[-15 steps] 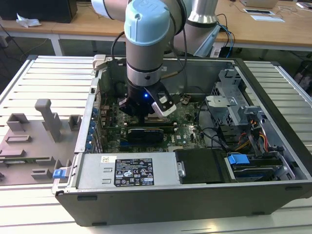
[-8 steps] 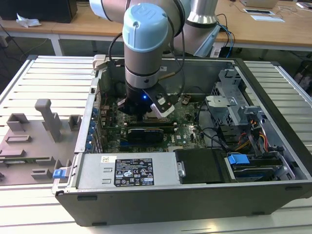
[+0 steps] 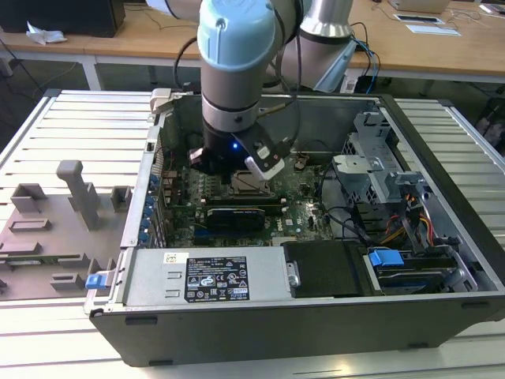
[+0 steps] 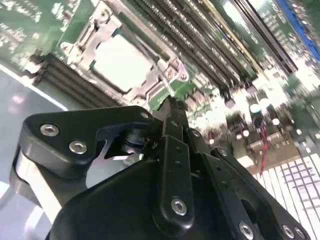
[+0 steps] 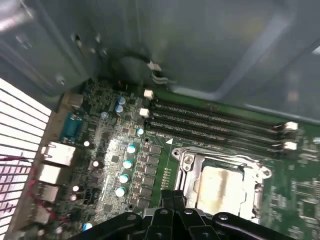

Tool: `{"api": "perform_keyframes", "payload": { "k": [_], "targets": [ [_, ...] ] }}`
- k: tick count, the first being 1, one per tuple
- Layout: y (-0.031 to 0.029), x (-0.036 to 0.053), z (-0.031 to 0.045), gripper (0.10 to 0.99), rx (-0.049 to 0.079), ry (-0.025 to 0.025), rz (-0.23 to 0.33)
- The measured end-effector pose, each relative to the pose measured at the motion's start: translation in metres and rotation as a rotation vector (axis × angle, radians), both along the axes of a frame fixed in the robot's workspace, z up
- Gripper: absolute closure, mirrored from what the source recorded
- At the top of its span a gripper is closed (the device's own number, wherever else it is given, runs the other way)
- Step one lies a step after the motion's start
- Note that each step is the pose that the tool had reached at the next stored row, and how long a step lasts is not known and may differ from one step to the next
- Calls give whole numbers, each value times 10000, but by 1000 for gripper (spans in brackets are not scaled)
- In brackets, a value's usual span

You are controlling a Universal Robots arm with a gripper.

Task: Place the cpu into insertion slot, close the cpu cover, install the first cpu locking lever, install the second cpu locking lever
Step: 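Install the second cpu locking lever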

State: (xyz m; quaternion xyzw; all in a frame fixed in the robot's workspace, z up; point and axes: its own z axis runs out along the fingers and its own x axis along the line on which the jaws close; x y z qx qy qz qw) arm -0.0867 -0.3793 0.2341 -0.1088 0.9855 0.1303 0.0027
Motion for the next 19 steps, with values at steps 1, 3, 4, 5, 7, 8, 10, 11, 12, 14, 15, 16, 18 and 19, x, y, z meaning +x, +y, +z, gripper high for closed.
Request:
{"api": "perform_keyframes", "payload": {
  "k": [1,3,4,5,7,8,10,11,12,14,15,16,18,19],
  "targets": [
    [0,0,109,980,-3,0,0],
    [0,0,223,980,-72,0,0],
    [0,0,282,980,-142,0,-1],
    [0,0,340,980,-210,0,0],
    [1,0,388,980,-629,0,0],
    [2,0,389,980,-788,0,0],
    [3,0,390,980,-1026,0,0],
    [2,0,389,980,-1027,0,1],
    [3,2,389,980,-1027,0,2],
    [3,166,375,980,-1027,24,1],
    [3,206,373,980,-1027,30,1],
    [3,254,372,980,-1028,40,1],
    [1,342,347,980,-1057,117,-42],
    [1,342,325,980,-1057,128,-190]
  ]
}}
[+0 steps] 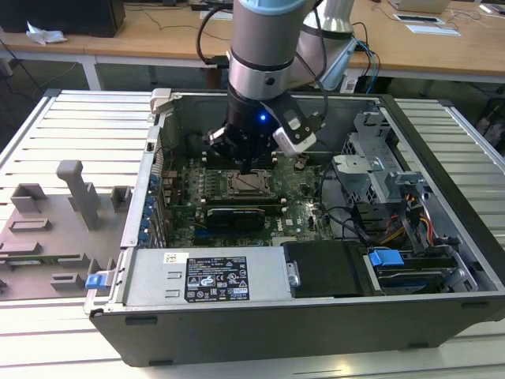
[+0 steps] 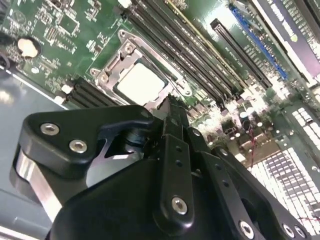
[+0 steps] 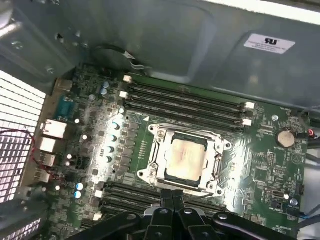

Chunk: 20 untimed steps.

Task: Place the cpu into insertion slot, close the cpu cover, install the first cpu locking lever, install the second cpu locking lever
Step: 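Install the second cpu locking lever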

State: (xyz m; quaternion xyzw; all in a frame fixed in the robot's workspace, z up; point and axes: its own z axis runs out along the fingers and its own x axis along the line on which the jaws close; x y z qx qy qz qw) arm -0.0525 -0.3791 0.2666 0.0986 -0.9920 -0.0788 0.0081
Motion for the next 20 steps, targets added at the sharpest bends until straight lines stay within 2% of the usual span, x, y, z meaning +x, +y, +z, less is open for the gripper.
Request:
{"api": "perform_keyframes", "payload": {
  "k": [3,7,8,10,13,16,18,20],
  "targets": [
    [-6,0,-71,980,0,1,-557],
    [-124,-1,-110,980,137,2,-565],
    [-137,-4,-117,980,175,3,-565],
    [-153,-63,-158,980,286,6,-565],
    [-183,-159,-297,980,285,7,-565],
    [-188,-245,-361,980,305,8,-563],
    [-187,-338,-411,980,381,10,-566],
    [-188,-358,-471,980,420,13,-547]
  ]
}}
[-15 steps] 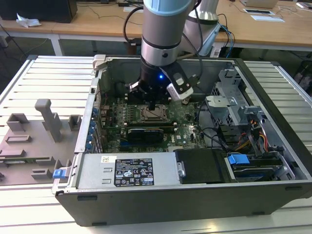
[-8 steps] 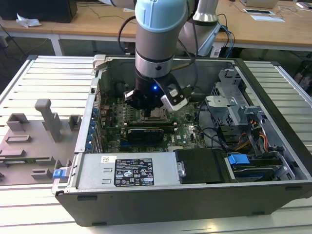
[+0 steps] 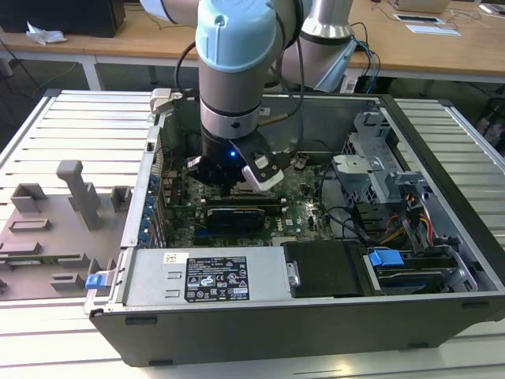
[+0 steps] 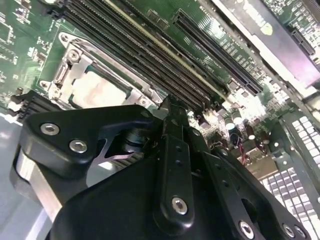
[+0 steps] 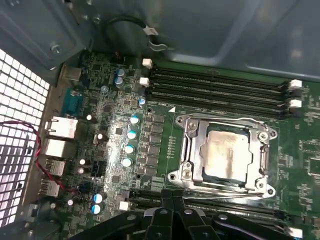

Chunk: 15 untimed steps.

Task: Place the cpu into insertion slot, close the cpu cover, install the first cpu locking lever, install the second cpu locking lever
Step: 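Install the second cpu locking lever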

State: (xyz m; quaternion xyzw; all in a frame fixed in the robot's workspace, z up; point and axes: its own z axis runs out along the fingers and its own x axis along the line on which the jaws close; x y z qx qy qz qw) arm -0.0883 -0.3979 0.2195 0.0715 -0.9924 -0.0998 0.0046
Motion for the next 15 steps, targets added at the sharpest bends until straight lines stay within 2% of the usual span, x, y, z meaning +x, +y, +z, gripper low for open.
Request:
{"api": "perform_keyframes", "payload": {
  "k": [5,10,15],
  "targets": [
    [10,0,-108,980,74,-2,137],
    [27,1,-187,980,265,-3,288],
    [104,0,-232,980,357,-2,341]
  ]
}}
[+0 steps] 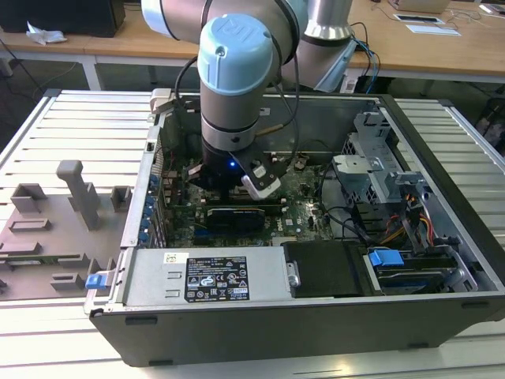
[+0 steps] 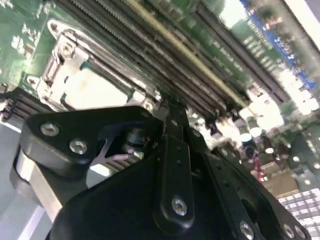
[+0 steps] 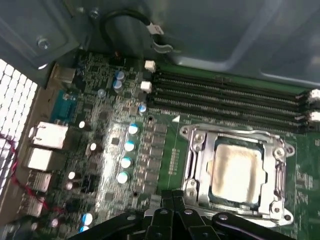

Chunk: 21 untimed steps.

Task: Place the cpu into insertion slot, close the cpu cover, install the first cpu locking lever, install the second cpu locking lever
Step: 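Install the second cpu locking lever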

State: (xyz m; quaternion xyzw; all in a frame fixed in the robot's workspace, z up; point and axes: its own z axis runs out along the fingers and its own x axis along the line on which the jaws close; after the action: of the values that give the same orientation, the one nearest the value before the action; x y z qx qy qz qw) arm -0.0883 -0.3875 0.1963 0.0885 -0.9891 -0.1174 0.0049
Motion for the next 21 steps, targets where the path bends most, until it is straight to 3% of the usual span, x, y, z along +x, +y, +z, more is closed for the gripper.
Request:
{"api": "perform_keyframes", "payload": {
  "k": [4,9,11,13,15,18,21],
  "targets": [
    [35,0,-10,980,21,-1,35],
    [-30,-1,-5,980,29,-13,49],
    [-31,0,31,980,29,-15,53],
    [-31,0,120,980,28,-12,53],
    [-23,75,161,980,28,8,53],
    [11,281,161,980,26,100,51],
    [48,388,161,980,-27,123,52]
  ]
}}
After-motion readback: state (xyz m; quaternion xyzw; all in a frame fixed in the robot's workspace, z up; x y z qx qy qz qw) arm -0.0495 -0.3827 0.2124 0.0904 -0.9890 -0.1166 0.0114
